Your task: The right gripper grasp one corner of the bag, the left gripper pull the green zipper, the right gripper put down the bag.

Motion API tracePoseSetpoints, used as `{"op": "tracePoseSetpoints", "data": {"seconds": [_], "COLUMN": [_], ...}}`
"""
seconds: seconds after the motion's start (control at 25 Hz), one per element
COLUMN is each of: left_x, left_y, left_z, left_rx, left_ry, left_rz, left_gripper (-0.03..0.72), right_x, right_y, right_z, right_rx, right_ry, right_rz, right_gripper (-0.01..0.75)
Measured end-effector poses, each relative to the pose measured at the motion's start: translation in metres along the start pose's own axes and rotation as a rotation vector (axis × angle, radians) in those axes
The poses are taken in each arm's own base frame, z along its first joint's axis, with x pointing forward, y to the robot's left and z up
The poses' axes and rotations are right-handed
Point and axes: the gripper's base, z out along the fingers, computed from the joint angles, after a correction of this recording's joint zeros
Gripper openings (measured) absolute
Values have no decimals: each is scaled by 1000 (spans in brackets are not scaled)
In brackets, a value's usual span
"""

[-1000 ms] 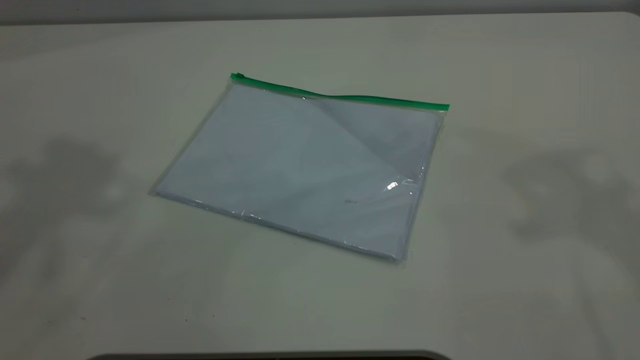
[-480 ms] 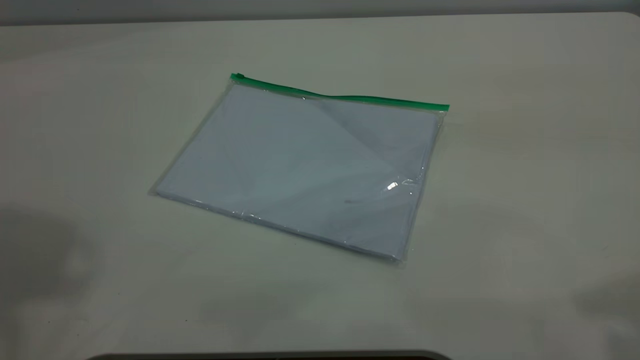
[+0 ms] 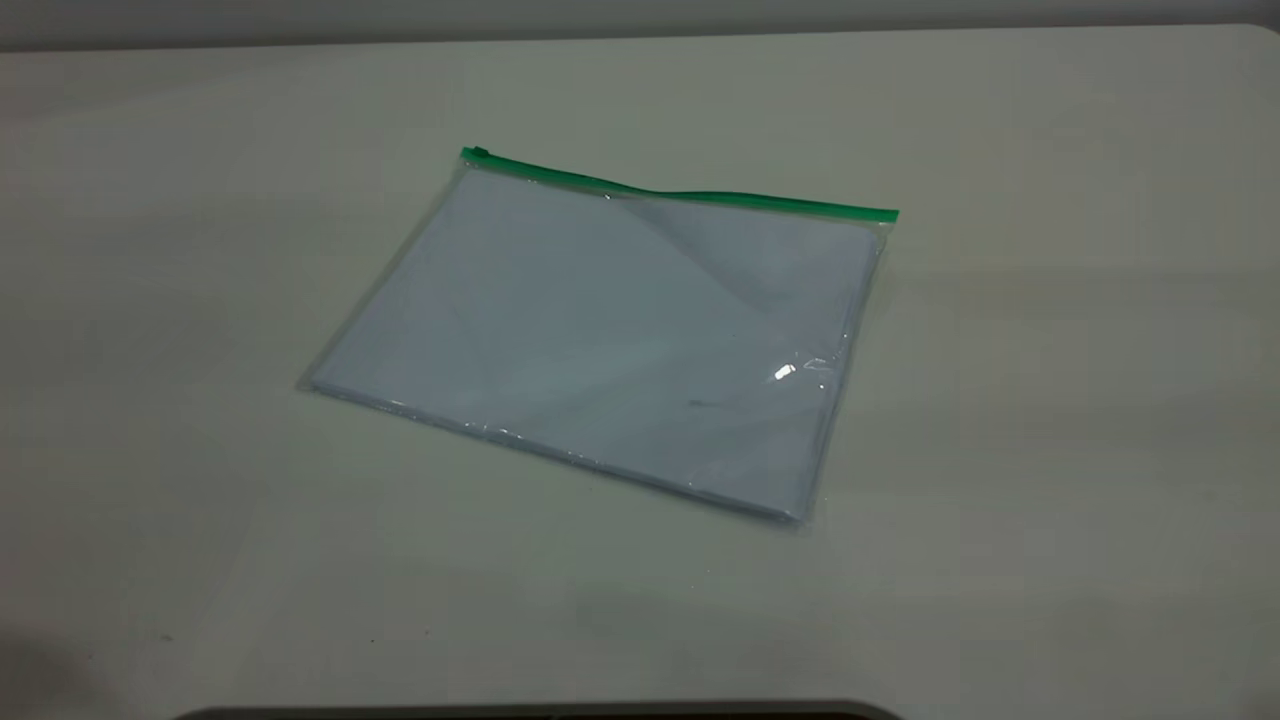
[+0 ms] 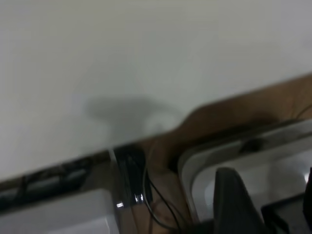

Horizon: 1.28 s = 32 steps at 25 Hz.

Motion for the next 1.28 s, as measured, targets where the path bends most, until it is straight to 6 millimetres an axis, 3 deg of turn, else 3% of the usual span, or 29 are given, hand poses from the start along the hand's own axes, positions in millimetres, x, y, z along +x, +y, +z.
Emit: {"op": "tracePoseSetpoints", "data": {"seconds": [0.28,0.6,0.96,1.28], "left_x": [47,82,108,114], "left_y": [-5,-8,-13,-14], "left_z": [17,12,1,0], "left_rx": [-19,-82,-110,-119], "left_ry": [-116,-264,-454,-490], "left_rz": [-15,7,23,20], "left_gripper": [415,415,414,414], "right_x": [1,1,3,39], "right_y": [-2,-2,-2,-3], "right_z": [-2,-2,-6,-40], "right_rx": [20,21,20,22], "right_ry": [-32,-32,-63,-393], "right_rz": [26,27,30,53], "right_gripper": [452,452,452,451]}}
